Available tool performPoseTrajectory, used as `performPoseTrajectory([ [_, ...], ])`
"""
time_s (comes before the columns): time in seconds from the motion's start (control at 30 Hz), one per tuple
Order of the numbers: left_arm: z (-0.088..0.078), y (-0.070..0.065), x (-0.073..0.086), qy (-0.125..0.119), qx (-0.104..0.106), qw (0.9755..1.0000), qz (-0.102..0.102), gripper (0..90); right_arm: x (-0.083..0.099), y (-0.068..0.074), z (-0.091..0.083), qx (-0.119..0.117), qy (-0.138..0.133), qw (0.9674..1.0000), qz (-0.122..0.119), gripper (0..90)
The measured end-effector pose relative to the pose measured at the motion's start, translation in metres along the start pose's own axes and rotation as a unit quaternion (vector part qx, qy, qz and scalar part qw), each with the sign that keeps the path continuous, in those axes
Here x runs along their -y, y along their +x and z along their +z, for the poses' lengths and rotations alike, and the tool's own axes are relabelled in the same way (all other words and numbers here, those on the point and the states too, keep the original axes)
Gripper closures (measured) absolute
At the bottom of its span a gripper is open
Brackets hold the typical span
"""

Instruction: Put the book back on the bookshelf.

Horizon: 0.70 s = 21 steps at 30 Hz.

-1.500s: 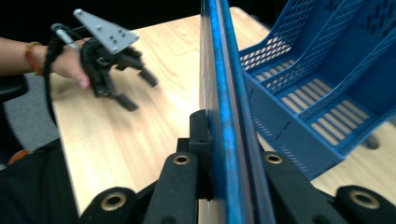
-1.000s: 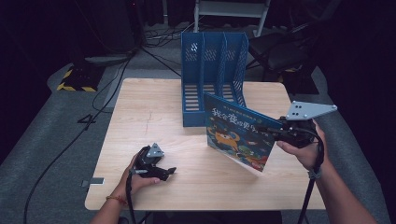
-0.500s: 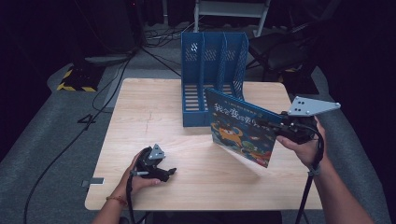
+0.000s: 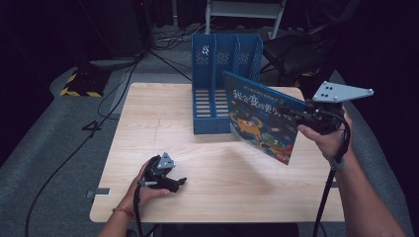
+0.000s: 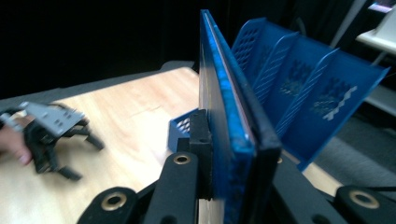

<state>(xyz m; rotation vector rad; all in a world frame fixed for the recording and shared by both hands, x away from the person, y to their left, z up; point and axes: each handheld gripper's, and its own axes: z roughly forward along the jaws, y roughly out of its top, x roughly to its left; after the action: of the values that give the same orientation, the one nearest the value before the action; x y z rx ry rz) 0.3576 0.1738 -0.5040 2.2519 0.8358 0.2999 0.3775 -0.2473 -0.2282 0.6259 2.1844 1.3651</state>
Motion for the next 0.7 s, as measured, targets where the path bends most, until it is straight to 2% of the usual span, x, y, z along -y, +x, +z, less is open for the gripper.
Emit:
performPoseTrajectory([
  [0.17, 0.0, 0.0, 0.0, 0.0, 0.0, 1.0, 0.0, 15.4, -0.015, -0.013, -0.001, 0.025, -0.007, 0.9997, 0.001, 83.2],
  [0.2, 0.0, 0.0, 0.0, 0.0, 0.0, 1.0, 0.0, 15.4, -0.018, -0.016, -0.001, 0.036, -0.009, 0.9993, 0.0, 83.2],
  [0.33, 0.0, 0.0, 0.0, 0.0, 0.0, 1.0, 0.001, 15.4, -0.028, -0.023, 0.002, 0.041, -0.013, 0.9991, 0.002, 83.2],
  [0.7, -0.001, 0.0, 0.001, 0.0, 0.001, 1.0, 0.001, 15.4, -0.05, -0.028, -0.006, 0.053, -0.033, 0.9981, 0.004, 83.2],
])
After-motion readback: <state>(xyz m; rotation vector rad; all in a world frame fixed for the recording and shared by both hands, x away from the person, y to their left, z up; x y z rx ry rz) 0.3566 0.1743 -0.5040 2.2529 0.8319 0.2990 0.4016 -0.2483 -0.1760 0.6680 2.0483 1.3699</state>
